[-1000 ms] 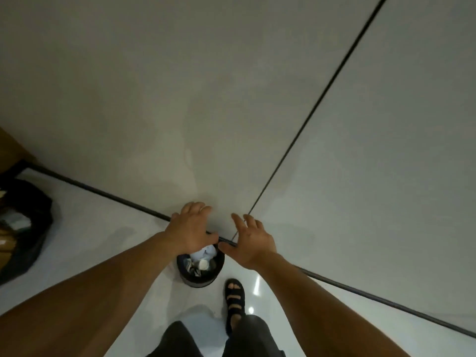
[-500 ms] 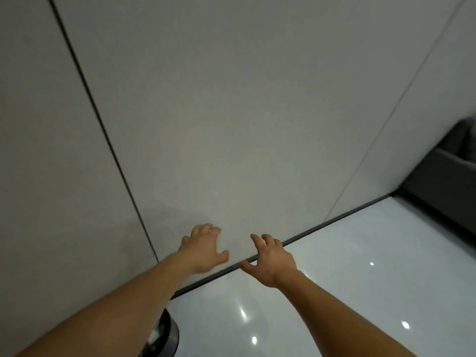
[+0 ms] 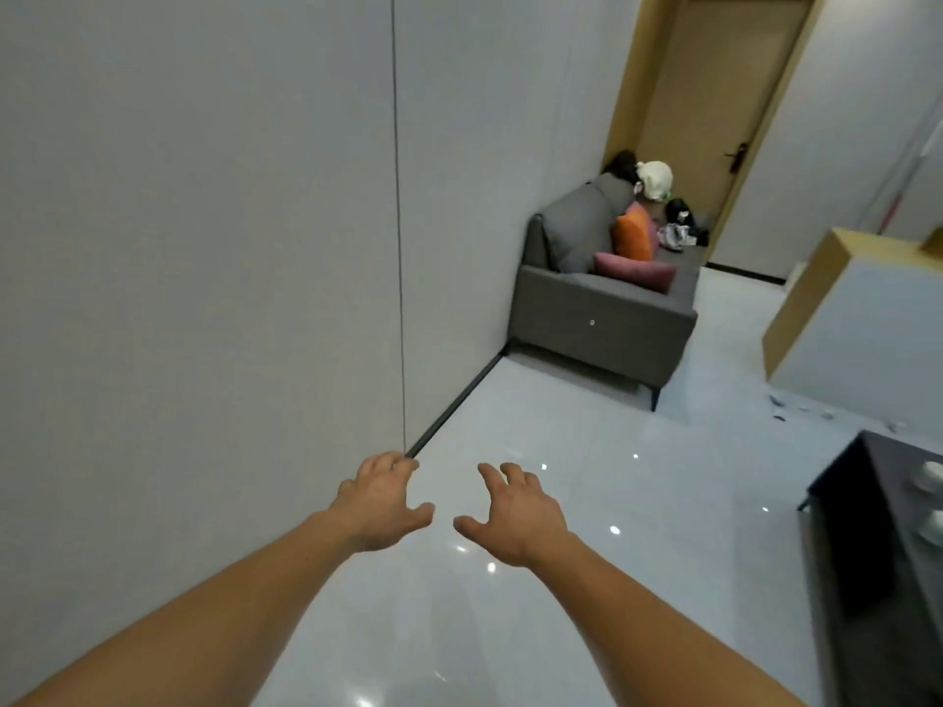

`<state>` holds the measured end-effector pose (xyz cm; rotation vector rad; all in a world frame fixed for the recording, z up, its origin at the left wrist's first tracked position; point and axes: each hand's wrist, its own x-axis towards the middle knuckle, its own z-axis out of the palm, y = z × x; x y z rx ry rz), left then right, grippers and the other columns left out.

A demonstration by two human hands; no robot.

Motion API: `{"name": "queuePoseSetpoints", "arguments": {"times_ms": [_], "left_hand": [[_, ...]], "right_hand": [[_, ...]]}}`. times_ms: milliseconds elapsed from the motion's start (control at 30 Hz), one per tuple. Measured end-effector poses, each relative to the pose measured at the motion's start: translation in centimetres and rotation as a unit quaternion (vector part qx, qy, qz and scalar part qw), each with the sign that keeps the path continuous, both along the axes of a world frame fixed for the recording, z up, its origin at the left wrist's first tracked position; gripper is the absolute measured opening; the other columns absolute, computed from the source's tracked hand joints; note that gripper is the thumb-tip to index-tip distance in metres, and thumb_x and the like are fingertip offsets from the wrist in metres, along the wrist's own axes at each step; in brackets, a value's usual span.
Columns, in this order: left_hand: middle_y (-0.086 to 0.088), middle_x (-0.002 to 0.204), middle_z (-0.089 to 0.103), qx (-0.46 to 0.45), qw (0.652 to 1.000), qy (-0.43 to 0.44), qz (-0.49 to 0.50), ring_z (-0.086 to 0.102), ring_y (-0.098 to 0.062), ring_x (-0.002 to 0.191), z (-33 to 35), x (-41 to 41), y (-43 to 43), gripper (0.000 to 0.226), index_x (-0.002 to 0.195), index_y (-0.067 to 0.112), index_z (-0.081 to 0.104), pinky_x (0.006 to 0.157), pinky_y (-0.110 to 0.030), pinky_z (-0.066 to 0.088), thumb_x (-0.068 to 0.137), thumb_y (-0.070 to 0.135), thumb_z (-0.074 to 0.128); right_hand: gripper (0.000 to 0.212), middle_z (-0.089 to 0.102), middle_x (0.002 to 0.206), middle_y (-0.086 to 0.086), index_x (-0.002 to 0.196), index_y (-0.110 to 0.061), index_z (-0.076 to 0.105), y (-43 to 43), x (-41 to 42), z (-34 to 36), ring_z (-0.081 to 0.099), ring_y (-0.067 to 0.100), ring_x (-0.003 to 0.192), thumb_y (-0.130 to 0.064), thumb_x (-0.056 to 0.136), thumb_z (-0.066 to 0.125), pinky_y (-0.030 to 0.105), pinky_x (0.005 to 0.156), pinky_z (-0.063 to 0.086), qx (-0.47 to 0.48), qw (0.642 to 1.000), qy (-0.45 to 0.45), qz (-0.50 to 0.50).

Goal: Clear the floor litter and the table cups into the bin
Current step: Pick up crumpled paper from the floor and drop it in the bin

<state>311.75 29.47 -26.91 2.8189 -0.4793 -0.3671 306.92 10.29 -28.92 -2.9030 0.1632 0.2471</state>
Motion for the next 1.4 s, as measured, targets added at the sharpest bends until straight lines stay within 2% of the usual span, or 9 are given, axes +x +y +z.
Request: {"name": "queuePoseSetpoints", "arguments": {"times_ms": [400, 700, 900, 1100, 1400], "left_hand": [[0.0, 0.156, 0.018, 0.006, 0.988, 0.005, -0.153, 0.015, -0.021, 0.144, -0.4, 13.0, -19.1, 0.074, 0.148, 0.021, 0.025, 0.113, -0.044, 0.027, 0.088, 0.055, 0.05], [-0.002, 0.157, 0.019, 0.0, 0.958, 0.013, -0.285, 0.017, -0.023, 0.143, -0.5, 22.7, -33.9, 0.073, 0.148, 0.021, 0.025, 0.113, -0.045, 0.027, 0.088, 0.054, 0.051], [-0.001, 0.156, 0.02, -0.001, 0.93, 0.02, -0.367, 0.019, -0.023, 0.142, -1.3, 24.7, -47.2, 0.072, 0.147, 0.023, 0.025, 0.112, -0.045, 0.029, 0.088, 0.053, 0.052], [0.0, 0.156, 0.02, 0.001, 0.914, 0.022, -0.405, 0.018, -0.023, 0.142, -0.8, 26.0, -60.5, 0.072, 0.148, 0.02, 0.025, 0.112, -0.045, 0.029, 0.088, 0.051, 0.051], [-0.001, 0.155, 0.022, -0.003, 0.919, 0.03, -0.393, 0.019, -0.023, 0.142, -0.9, 31.7, -74.9, 0.071, 0.147, 0.021, 0.027, 0.112, -0.043, 0.029, 0.088, 0.052, 0.051]], "right_hand": [[0.085, 0.018, 0.158, 0.001, 0.153, -0.03, 0.013, -17.3, 5.9, -0.8, 0.021, 0.026, 0.143, -0.068, 0.086, 0.047, 0.045, 0.103, 0.04, 0.006, 0.985, 0.024, -0.171], [0.083, 0.02, 0.157, 0.001, 0.153, -0.029, 0.014, -28.4, 10.2, -1.9, 0.023, 0.024, 0.141, -0.067, 0.086, 0.046, 0.043, 0.101, 0.041, 0.013, 0.945, 0.034, -0.324], [0.084, 0.019, 0.157, 0.001, 0.153, -0.028, 0.014, -38.4, 9.9, -3.4, 0.023, 0.024, 0.141, -0.065, 0.086, 0.048, 0.043, 0.102, 0.041, 0.017, 0.915, 0.048, -0.4], [0.083, 0.021, 0.157, 0.002, 0.153, -0.027, 0.015, -51.5, 10.8, -3.1, 0.025, 0.025, 0.141, -0.065, 0.087, 0.048, 0.045, 0.105, 0.039, 0.018, 0.899, 0.036, -0.436], [0.081, 0.021, 0.156, 0.003, 0.153, -0.026, 0.015, -67.0, 16.3, -2.1, 0.027, 0.027, 0.139, -0.062, 0.088, 0.049, 0.044, 0.101, 0.041, 0.014, 0.903, 0.042, -0.427]]}}
